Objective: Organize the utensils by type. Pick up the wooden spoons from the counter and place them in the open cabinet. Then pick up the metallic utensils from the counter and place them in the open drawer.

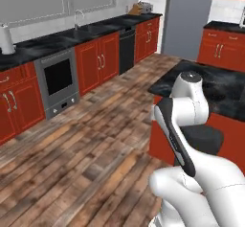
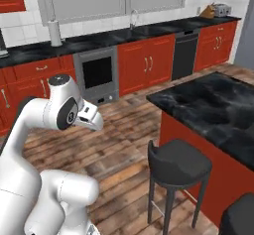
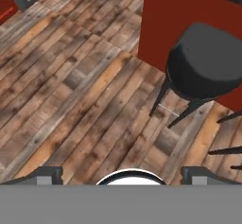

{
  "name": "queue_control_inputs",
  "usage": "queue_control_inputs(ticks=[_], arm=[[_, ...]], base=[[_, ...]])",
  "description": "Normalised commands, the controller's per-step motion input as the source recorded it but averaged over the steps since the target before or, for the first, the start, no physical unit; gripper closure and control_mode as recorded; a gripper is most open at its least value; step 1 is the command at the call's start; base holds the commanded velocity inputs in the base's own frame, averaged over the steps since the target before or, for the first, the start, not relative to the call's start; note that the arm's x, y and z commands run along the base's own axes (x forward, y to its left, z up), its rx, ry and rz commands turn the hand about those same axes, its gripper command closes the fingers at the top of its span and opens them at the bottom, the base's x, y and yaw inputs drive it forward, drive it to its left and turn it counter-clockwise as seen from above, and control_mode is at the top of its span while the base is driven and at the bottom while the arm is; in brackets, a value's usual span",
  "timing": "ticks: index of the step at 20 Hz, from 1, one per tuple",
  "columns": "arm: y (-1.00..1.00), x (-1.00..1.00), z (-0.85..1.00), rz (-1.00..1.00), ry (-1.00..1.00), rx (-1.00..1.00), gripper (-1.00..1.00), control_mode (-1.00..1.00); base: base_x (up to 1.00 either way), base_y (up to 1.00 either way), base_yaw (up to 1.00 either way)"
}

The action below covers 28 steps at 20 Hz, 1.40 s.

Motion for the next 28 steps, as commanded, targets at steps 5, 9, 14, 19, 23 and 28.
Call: queue_control_inputs(ticks=[5,9,14,19,23,28], arm=[[0.0,0.0,0.0,0.0,0.0,0.0,-1.0,1.0],[0.0,0.0,0.0,0.0,0.0,0.0,-1.0,1.0],[0.0,0.0,0.0,0.0,0.0,0.0,-1.0,1.0],[0.0,0.0,0.0,0.0,0.0,0.0,-1.0,1.0],[0.0,0.0,0.0,0.0,0.0,0.0,-1.0,1.0],[0.0,0.0,0.0,0.0,0.0,0.0,-1.0,1.0]], base=[[0.91,0.01,0.55],[0.91,0.07,-0.08],[0.95,0.17,-0.14],[0.94,0.31,-0.19],[0.93,0.34,-0.19],[0.95,0.3,-0.16]])
